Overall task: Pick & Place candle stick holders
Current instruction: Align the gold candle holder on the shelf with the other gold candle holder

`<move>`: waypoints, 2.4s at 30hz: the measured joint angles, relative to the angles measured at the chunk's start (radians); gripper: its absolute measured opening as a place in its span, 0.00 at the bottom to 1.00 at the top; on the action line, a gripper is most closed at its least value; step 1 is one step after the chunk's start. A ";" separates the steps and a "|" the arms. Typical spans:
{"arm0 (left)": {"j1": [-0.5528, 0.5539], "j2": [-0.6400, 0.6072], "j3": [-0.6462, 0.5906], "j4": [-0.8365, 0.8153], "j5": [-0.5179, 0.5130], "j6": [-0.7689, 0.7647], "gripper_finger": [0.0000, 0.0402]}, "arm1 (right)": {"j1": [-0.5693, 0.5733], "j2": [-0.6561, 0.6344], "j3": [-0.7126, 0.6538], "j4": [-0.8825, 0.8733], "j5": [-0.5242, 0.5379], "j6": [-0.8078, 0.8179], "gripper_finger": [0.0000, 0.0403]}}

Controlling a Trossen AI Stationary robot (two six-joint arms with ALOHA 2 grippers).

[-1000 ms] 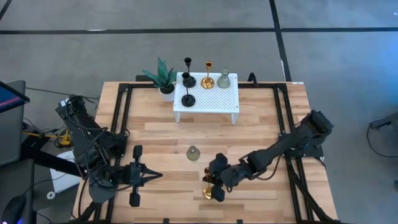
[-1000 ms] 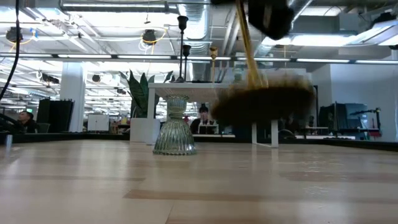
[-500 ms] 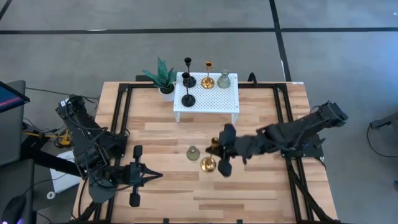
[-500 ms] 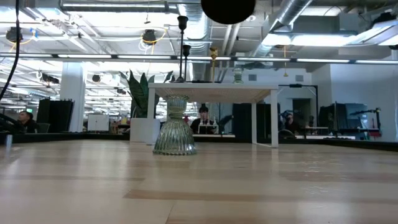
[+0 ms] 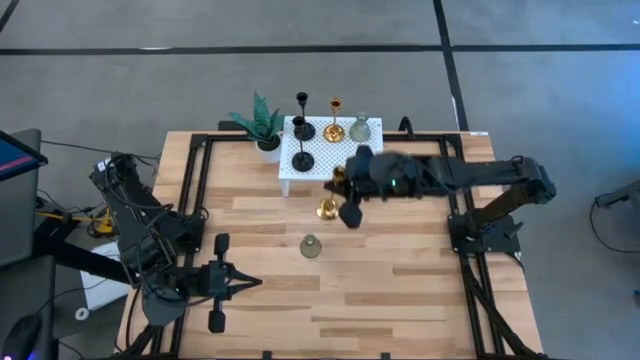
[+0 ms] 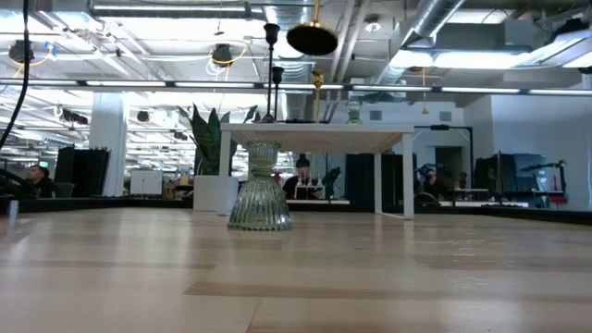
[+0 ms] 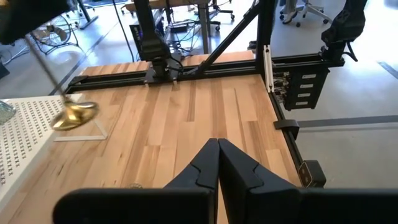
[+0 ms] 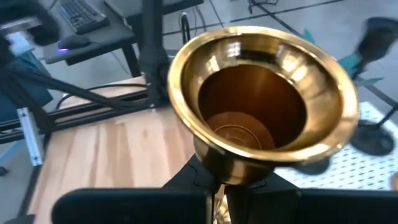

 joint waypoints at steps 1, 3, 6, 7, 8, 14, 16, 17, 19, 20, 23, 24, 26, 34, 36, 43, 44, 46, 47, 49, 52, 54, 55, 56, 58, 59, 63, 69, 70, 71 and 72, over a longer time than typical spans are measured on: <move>0.000 0.000 0.000 0.000 0.000 0.000 0.01 | -0.025 0.000 0.000 0.000 -0.021 -0.013 0.01; 0.004 0.000 0.000 0.000 0.000 0.000 0.02 | -0.072 0.000 0.000 -0.004 -0.063 -0.032 0.01; 0.011 0.000 0.000 0.000 0.000 0.000 0.01 | -0.135 0.000 0.000 -0.001 -0.102 -0.058 0.01; 0.014 0.000 0.000 0.000 0.000 0.000 0.01 | -0.154 0.000 0.000 0.000 -0.112 -0.066 0.01; 0.017 0.000 0.000 0.001 -0.002 0.000 0.01 | -0.172 0.000 0.000 0.000 -0.118 -0.072 0.01; 0.050 0.000 0.000 0.001 -0.008 0.000 0.02 | -0.276 0.003 0.000 -0.001 -0.198 -0.128 0.01; 0.066 0.000 0.000 0.001 -0.008 0.000 0.01 | -0.300 0.020 0.001 0.008 -0.210 -0.144 0.01; 0.075 0.000 0.000 0.001 -0.008 0.000 0.01 | -0.313 0.028 0.000 0.002 -0.218 -0.150 0.01; 0.091 0.000 0.000 0.001 -0.008 0.000 0.01 | -0.336 0.043 -0.002 -0.002 -0.232 -0.158 0.01; 0.099 0.000 0.000 0.001 -0.008 0.000 0.01 | -0.347 0.052 -0.002 0.006 -0.251 -0.166 0.01; 0.121 0.000 0.000 0.001 -0.008 0.000 0.02 | -0.378 0.082 0.000 0.008 -0.290 -0.177 0.01; 0.127 0.000 0.000 0.001 -0.008 0.000 0.02 | -0.386 0.096 0.000 0.009 -0.297 -0.185 0.01; 0.135 0.000 0.000 0.001 -0.008 0.000 0.01 | -0.396 0.120 -0.001 0.021 -0.297 -0.203 0.01; 0.138 0.000 0.000 0.006 -0.008 0.000 0.02 | -0.437 0.151 -0.001 0.052 -0.299 -0.255 0.01; 0.138 0.000 0.000 0.008 -0.008 0.000 0.01 | -0.448 0.151 -0.001 0.068 -0.299 -0.258 0.01; 0.138 0.000 0.000 0.008 -0.008 0.000 0.02 | -0.498 0.147 -0.001 0.066 -0.324 -0.258 0.00; 0.138 0.000 0.000 0.008 -0.008 0.000 0.02 | -0.503 0.147 -0.001 0.064 -0.331 -0.258 0.00; 0.138 0.000 0.000 0.009 -0.008 0.001 0.01 | -0.508 0.147 -0.001 0.064 -0.334 -0.258 0.00; 0.138 0.000 0.000 0.009 -0.008 0.001 0.01 | -0.509 0.147 -0.001 0.062 -0.334 -0.258 0.00; 0.138 0.000 0.000 0.009 -0.008 0.000 0.01 | -0.509 0.147 -0.001 0.048 -0.338 -0.258 0.00; 0.138 0.000 0.000 0.010 -0.008 0.001 0.01 | -0.509 0.147 -0.001 0.044 -0.343 -0.258 0.00; 0.141 0.000 0.000 0.013 -0.008 0.001 0.02 | -0.509 0.147 -0.001 0.045 -0.350 -0.258 0.00; 0.144 0.000 0.000 0.013 -0.008 0.001 0.02 | -0.509 0.147 -0.001 0.044 -0.351 -0.258 0.00; 0.146 0.000 0.000 0.013 -0.008 0.001 0.02 | -0.509 0.147 -0.001 0.044 -0.351 -0.258 0.00; 0.152 0.000 0.000 0.013 -0.008 0.001 0.01 | -0.509 0.149 -0.001 0.040 -0.351 -0.258 0.00; 0.153 0.000 0.000 0.013 -0.008 0.001 0.01 | -0.509 0.149 -0.001 0.032 -0.351 -0.258 0.00; 0.156 0.000 0.000 0.013 -0.008 0.001 0.01 | -0.509 0.149 -0.001 0.014 -0.351 -0.258 0.00; 0.155 0.000 0.000 0.013 -0.008 0.001 0.01 | -0.513 0.150 -0.001 0.014 -0.351 -0.258 0.00; 0.155 0.000 0.000 0.013 -0.008 0.001 0.01 | -0.515 0.150 -0.001 0.014 -0.351 -0.258 0.00; 0.155 0.000 0.000 0.013 -0.008 0.001 0.01 | -0.515 0.150 -0.001 0.014 -0.351 -0.257 0.00; 0.155 0.000 0.000 0.013 -0.008 0.001 0.01 | -0.515 0.150 -0.001 0.015 -0.351 -0.258 0.00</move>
